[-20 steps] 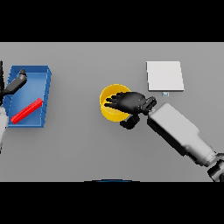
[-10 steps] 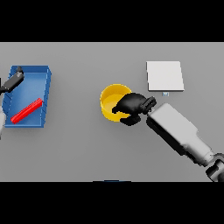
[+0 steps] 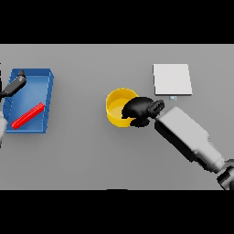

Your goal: Pick up the red beaker and tilt it to pour out 1 green nut into yellow bowl. Pick up the yellow bowl and place it on the metallic measuring scale.

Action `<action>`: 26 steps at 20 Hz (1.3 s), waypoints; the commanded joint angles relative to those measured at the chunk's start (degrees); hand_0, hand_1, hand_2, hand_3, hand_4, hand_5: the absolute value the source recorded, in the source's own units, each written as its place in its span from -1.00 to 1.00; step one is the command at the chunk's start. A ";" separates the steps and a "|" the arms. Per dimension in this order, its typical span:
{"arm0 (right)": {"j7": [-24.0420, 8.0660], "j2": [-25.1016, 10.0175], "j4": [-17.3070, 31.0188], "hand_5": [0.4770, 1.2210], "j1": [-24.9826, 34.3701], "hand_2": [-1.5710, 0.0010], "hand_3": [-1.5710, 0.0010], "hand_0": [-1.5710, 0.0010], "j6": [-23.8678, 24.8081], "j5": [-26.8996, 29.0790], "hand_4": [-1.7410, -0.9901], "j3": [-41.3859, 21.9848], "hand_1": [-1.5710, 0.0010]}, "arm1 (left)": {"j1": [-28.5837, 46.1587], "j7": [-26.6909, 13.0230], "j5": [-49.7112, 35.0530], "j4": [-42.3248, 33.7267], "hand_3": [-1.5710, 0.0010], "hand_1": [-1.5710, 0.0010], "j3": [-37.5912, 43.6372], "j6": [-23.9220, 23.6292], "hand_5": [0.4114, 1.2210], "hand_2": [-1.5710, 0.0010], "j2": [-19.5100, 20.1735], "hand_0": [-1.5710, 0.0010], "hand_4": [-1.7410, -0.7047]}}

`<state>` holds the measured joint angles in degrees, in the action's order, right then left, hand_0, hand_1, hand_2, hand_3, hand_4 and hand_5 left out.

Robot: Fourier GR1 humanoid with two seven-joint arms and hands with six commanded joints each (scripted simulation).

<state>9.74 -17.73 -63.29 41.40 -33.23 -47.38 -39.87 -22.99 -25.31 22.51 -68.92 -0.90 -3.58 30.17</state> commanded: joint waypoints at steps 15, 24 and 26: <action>-4.95 -6.08 -8.82 1.00 2.44 -0.82 -0.69 -1.00 -2.66 2.57 -1.00 6.92 -1.00 | -0.29 1.20 -0.49 -0.15 1.00 1.00 0.34 0.17 -0.29 1.00 0.21 1.00 0.92; -3.33 -10.43 0.35 1.00 5.84 -0.96 -0.54 -1.00 3.51 2.03 -1.00 13.35 -1.00 | 0.19 -0.51 -0.06 -1.19 1.00 1.00 0.54 0.15 -0.27 1.00 0.82 1.00 0.93; -1.50 -11.98 3.63 1.00 6.24 -0.94 -0.52 -1.00 5.34 1.74 -1.00 14.67 -1.00 | 0.36 -0.59 -0.46 -1.39 1.00 1.00 0.65 0.82 -0.28 1.00 1.02 1.00 0.93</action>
<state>8.03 -29.78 -59.63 47.62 -27.92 -45.71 -25.19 -22.60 -25.88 22.06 -70.31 -0.24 -2.76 31.19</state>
